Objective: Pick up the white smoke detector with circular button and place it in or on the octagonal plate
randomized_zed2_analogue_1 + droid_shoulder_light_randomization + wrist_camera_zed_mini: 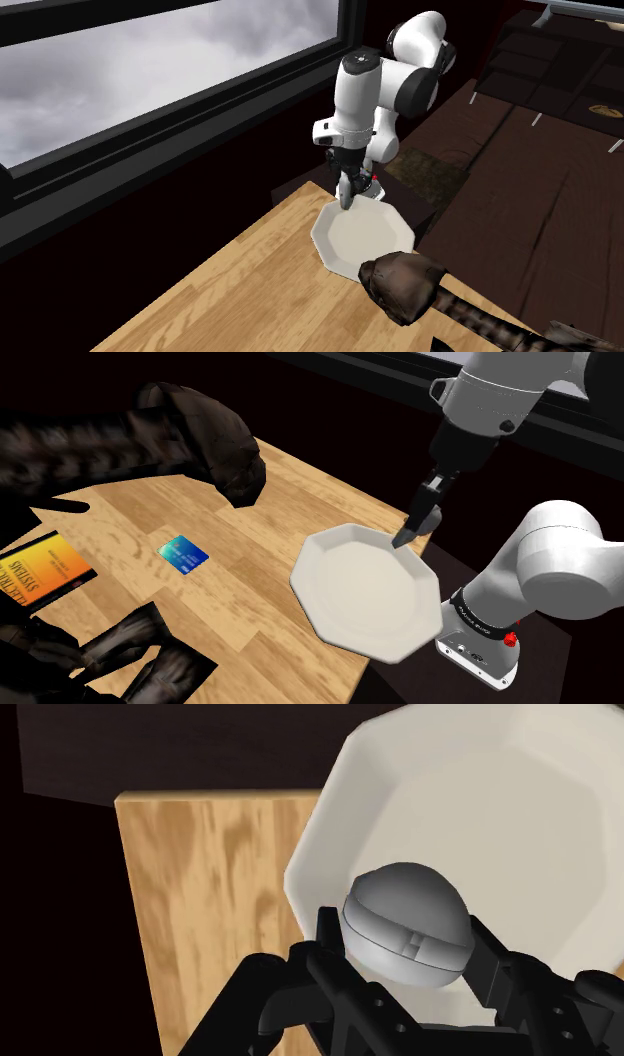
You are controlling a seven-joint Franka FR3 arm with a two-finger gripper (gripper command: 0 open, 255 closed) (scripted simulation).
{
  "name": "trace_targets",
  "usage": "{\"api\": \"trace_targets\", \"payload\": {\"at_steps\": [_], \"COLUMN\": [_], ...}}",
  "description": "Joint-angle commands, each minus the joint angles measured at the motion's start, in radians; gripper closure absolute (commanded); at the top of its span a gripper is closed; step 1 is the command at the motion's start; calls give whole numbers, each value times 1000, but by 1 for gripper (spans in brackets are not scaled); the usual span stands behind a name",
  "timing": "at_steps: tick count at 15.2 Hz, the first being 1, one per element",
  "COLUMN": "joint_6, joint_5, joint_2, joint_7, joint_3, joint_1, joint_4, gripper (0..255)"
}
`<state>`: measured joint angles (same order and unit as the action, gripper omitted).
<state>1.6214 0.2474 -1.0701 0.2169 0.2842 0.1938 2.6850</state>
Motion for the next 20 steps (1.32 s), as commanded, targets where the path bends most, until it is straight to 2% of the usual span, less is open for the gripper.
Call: {"api": "trace_targets", "payload": {"at_steps": [1, 5, 20], "joint_6": [26, 72, 275], "joint_5": [42, 114, 184], "joint_2": [50, 172, 195], "joint_7": [45, 148, 137], "joint_3": [56, 179, 255], "joint_1": [12, 20, 44], "joint_4": [-31, -131, 50], "gripper": [255, 255, 255]}}
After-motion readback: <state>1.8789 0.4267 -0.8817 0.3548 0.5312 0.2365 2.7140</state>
